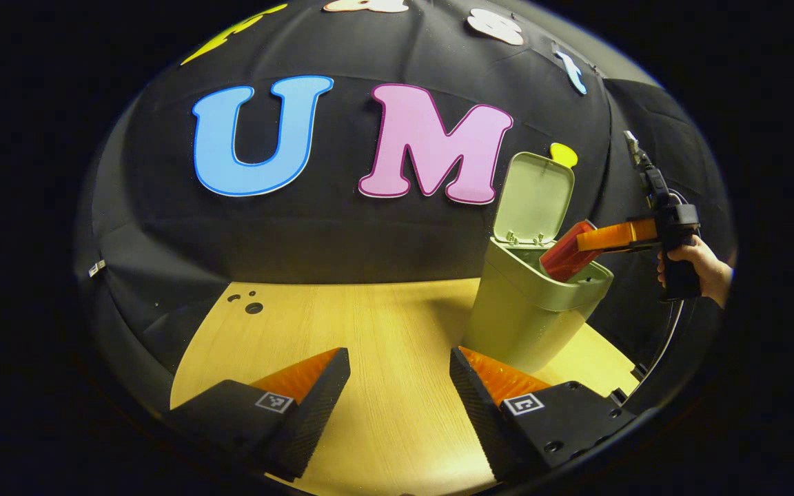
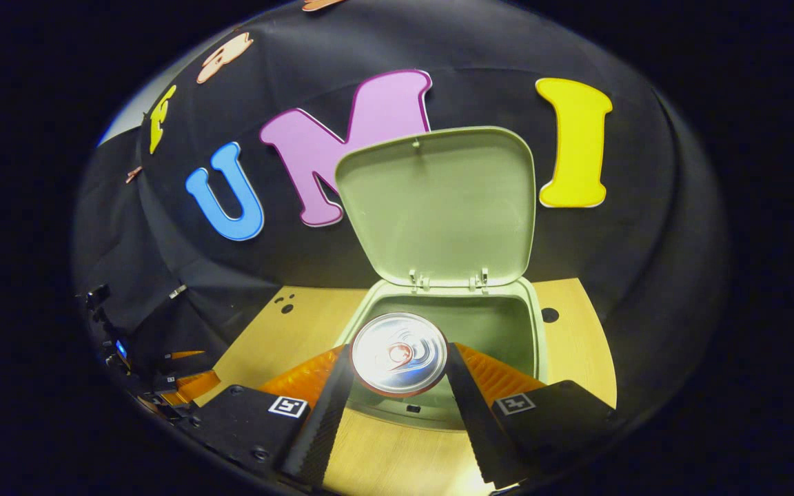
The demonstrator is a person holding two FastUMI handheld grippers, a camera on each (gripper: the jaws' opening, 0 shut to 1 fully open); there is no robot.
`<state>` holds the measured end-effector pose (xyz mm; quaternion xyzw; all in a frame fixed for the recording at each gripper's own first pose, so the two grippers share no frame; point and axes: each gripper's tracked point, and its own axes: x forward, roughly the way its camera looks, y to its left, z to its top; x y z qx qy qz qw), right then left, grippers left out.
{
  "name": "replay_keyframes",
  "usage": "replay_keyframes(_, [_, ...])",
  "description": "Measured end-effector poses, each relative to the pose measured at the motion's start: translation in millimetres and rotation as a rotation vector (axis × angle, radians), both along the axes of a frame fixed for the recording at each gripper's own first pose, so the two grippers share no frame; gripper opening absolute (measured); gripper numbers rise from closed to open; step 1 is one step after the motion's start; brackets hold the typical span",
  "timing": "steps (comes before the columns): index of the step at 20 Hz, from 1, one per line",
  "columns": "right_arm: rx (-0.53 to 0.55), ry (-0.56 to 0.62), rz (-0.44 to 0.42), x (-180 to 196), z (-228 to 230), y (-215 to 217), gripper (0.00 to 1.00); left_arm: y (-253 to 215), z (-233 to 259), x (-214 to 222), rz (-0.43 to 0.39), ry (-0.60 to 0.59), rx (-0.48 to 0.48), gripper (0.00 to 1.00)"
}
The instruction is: Press the lid of the desktop garbage bin to open it, pick up the crumpled paper on the desktop and throw it into the bin, then pick up the pop can on the desktop and drop it into the bin, and finally close the garbage bin lid.
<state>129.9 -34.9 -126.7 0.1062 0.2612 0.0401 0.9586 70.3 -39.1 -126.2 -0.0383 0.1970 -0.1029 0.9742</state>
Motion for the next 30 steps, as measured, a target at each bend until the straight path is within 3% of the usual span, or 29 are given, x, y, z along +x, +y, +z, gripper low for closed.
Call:
replay_keyframes(4, [0.008,0.098,-0.009,8.0,-25.3,-4.4,0.83,3.1,-2.1,2.6,0.016,0.008,0.001,0.95])
replay_keyframes(14, [0.035,0.204,0.026,12.7,-58.2,9.7,0.84,18.4,-4.9,1.2,0.050,0.023,0.008,0.95])
replay_keyframes(30, [0.038,0.138,0.002,5.2,-39.0,16.4,0.88,26.3,1.9,-12.0,0.039,0.005,0.026,0.94])
